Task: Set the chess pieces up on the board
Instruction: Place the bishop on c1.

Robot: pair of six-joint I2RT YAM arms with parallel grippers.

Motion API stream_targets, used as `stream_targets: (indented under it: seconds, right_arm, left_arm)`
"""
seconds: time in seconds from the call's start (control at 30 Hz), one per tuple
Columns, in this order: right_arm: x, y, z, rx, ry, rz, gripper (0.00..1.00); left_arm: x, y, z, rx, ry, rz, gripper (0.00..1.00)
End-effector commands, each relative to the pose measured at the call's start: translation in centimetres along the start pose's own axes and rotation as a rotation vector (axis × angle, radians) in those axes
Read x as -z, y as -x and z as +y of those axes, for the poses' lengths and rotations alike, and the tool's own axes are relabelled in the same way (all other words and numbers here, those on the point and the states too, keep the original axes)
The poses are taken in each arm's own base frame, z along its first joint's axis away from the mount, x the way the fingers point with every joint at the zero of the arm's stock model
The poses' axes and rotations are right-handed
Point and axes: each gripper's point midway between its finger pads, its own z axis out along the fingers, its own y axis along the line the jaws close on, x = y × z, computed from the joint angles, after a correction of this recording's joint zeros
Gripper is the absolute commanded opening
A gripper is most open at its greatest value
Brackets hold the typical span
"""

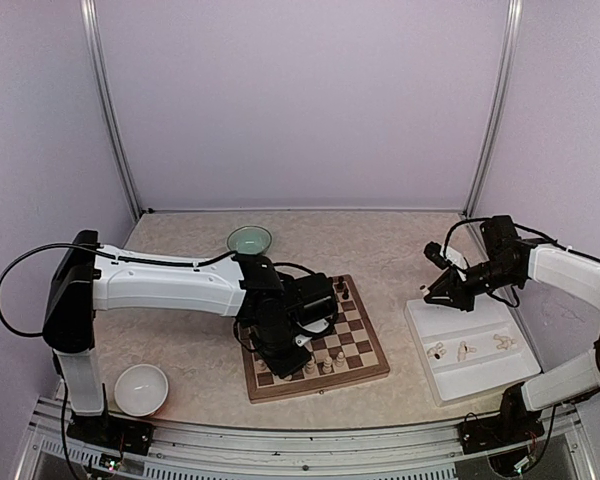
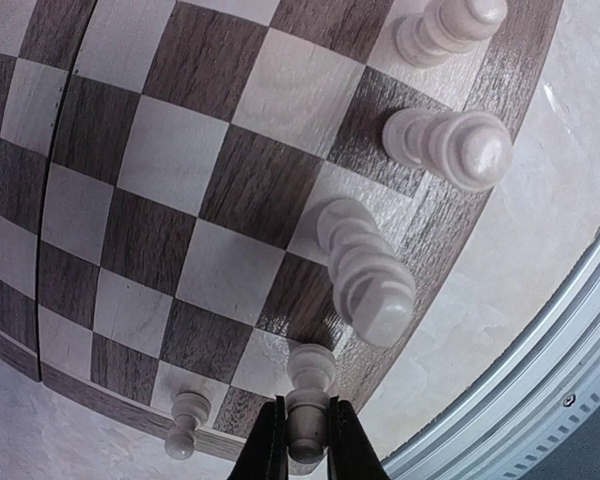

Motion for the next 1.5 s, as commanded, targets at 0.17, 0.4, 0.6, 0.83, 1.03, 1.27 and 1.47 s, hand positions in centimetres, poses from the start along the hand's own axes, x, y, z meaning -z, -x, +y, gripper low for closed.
stream_targets:
  seconds: [0.17, 0.4, 0.6, 0.83, 1.03, 1.27, 1.47]
  right_arm:
    - [-0.6, -0.4, 0.5, -0.014, 0.019, 0.013, 0.13]
    - [-0.7, -0.5, 0.5, -0.015, 0.02, 0.016, 0.13]
    - [-0.7, -0.6, 0.5, -0.017, 0.022, 0.018, 0.13]
    - [-0.7, -0.6, 0.5, -0.016, 0.023, 0.019, 0.13]
    - [-0.7, -0.4, 0.6, -0.014, 0.027, 0.016, 0.13]
    - [-0.1, 0.7, 0.6, 0.052, 0.019, 0.043, 0.12]
    - [0.2, 1.5, 0.4, 0.093, 0.016, 0.109, 0.12]
  left_arm:
    - [-0.6, 1.2, -0.7, -0.003, -0.023, -0.028, 0.05]
    - [-0.9, 1.5, -0.6, 0.0, -0.015, -0.026, 0.06]
    - [-1.1, 1.5, -0.1, 0.001, 0.009, -0.021, 0.08]
    - [-1.3, 1.5, -0.1, 0.005, 0.013, -0.014, 0.11]
    - [-0.1, 1.7, 0.2, 0.01, 0.029, -0.037, 0.19]
    - [4.6, 2.3, 0.7, -0.001, 0.03, -0.124, 0.25]
    - [8.9, 3.1, -0.1, -0.024, -0.045, -0.271, 0.28]
